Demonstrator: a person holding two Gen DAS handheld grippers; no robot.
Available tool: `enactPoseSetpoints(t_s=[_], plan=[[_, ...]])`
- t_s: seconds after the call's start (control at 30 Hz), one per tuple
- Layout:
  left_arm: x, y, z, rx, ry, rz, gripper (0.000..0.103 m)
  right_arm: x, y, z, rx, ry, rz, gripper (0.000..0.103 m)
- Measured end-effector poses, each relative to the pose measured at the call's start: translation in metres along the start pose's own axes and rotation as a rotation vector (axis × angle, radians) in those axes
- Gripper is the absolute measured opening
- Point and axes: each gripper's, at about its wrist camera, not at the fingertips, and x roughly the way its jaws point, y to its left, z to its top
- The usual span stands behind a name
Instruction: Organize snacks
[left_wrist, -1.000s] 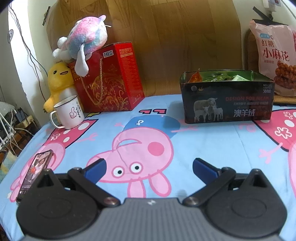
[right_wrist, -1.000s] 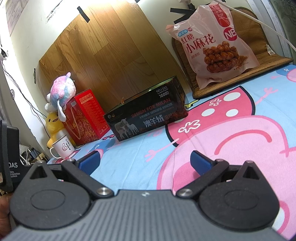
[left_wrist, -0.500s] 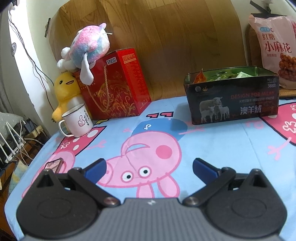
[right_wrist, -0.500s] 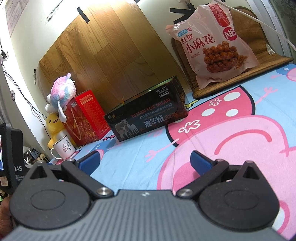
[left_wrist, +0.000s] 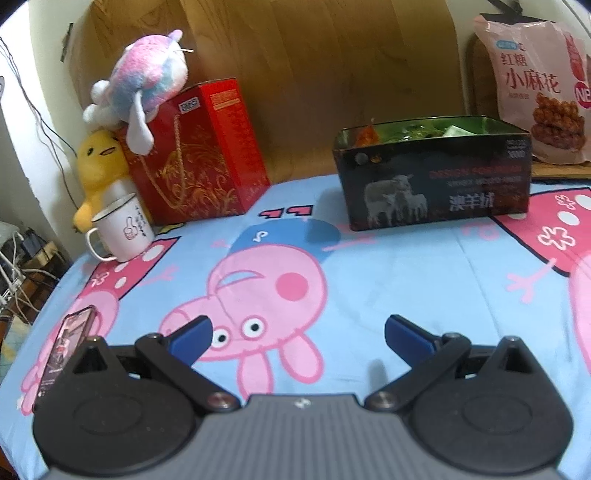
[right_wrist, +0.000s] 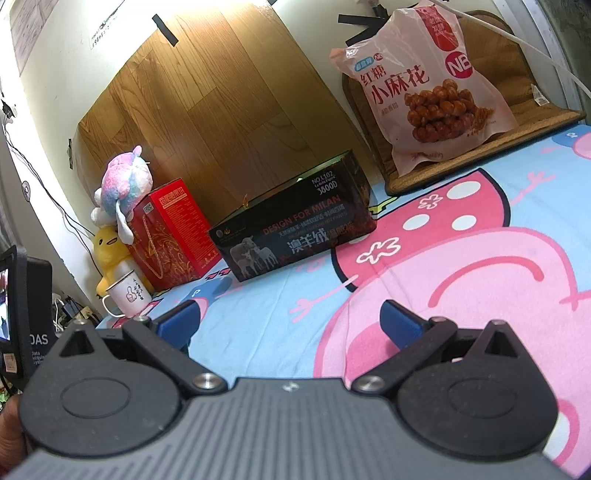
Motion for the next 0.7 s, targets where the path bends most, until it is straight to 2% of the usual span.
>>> enactPoseSetpoints(t_s=[0.57, 0.7], plan=[[0.0006, -0.0073, 0.003, 0.008, 0.026, -0.065, 0.103, -0.0001, -0.0005, 0.0016, 0.035, 0.002, 0.004, 0.103], [0.0011, -0.0073, 0.0046, 0.002, 0.024, -0.117, 0.103, -0.0009, -0.0021, 0.0021, 0.039, 0.001, 0.002, 0.103]])
